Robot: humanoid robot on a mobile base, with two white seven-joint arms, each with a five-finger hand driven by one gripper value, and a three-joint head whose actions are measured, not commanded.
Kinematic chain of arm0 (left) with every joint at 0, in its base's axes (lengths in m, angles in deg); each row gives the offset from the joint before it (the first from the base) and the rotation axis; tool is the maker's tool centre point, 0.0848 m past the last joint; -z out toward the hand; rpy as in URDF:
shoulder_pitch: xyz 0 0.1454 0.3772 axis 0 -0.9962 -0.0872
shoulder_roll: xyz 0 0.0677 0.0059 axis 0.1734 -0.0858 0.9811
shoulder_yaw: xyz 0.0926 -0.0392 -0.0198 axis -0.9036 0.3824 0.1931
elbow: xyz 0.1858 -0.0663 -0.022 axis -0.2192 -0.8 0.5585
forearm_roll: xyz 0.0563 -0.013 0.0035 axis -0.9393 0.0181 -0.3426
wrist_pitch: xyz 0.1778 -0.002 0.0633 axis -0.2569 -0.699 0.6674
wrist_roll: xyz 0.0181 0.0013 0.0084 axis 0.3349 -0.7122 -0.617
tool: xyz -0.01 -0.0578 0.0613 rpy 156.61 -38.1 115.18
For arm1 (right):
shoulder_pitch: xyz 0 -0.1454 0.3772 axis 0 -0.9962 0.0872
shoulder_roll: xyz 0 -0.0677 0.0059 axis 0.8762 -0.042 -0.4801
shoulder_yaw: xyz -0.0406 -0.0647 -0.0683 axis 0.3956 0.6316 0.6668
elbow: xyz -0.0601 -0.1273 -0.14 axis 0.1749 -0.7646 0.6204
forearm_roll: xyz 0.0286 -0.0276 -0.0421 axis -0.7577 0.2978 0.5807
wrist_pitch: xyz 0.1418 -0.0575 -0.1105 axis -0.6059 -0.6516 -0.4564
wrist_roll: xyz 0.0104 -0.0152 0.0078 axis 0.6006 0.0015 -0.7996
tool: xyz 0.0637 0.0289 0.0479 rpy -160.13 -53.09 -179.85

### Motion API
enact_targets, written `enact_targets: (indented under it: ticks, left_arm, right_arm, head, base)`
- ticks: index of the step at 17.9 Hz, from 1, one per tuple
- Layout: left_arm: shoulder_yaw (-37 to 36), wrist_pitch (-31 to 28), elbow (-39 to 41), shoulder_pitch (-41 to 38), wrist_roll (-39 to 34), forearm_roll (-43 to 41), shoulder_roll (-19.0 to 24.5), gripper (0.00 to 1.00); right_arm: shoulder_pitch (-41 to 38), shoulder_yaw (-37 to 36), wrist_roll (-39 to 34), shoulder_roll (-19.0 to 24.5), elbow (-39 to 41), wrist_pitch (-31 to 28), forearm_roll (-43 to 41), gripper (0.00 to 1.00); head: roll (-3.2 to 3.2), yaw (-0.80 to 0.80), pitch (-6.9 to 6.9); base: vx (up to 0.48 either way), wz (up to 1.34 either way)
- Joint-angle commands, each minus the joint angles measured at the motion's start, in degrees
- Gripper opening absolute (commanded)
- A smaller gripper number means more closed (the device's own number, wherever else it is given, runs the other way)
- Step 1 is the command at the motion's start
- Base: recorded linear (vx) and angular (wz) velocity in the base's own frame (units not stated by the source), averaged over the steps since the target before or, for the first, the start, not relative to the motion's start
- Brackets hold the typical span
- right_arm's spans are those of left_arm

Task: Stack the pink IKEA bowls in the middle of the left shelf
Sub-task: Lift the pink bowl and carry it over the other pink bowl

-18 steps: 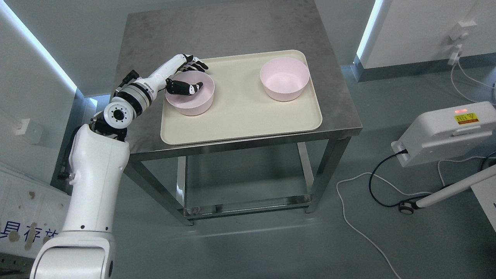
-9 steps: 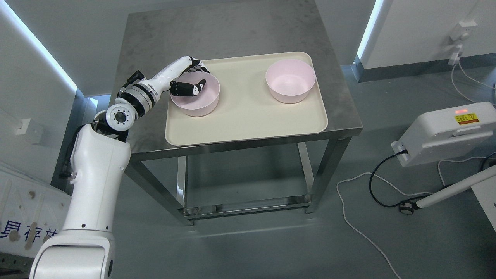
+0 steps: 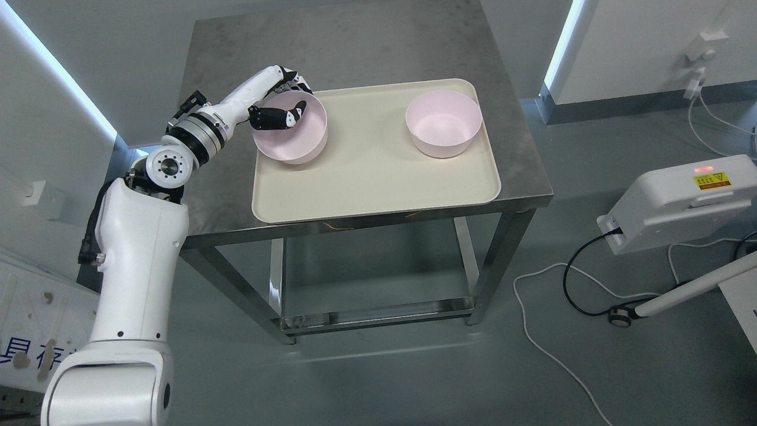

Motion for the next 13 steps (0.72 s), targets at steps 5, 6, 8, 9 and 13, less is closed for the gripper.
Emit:
enact_targets:
  ticks: [5, 6, 8, 9, 13]
  left_arm:
    - [-0.54, 0.19, 3.87, 4.75, 6.09, 1.33, -11.33, 0.02]
    - [-4.04, 0.10, 4.31, 5.27, 6.80, 1.42, -11.33, 0.02]
    - [-12.64, -0.25, 4.23, 7.12, 6.46, 1.68, -11.33, 0.03]
    - [-15.90, -0.43, 4.23, 7.91, 6.02, 2.29, -11.33, 0.03]
    - [-32.95, -5.33, 2.74, 12.91, -1.25, 8.25, -11.33, 0.03]
  right_arm:
    - [0.00, -0.26, 0.01, -1.00, 1.00, 0.02, -0.09, 1.00]
    - [0.00, -0.26, 0.01, -1.00, 1.00, 0.02, -0.09, 1.00]
    - [0.00, -0.26, 0.01, -1.00, 1.00, 0.02, -0.09, 1.00]
    - [0.00, -0.26, 0.01, -1.00, 1.00, 0.02, -0.09, 1.00]
    - [0.00, -0.26, 0.01, -1.00, 1.00, 0.02, -0.09, 1.00]
  head:
    - [0.00, 0.00, 0.00]
    - [0.00, 0.00, 0.00]
    - [0.00, 0.00, 0.00]
    - [0.00, 0.00, 0.00]
    - [0.00, 0.00, 0.00]
  base:
    - [0.000, 0.00]
    - [0.000, 0.00]
    - [0.000, 0.00]
    - [0.000, 0.00]
    - [0.000, 0.00]
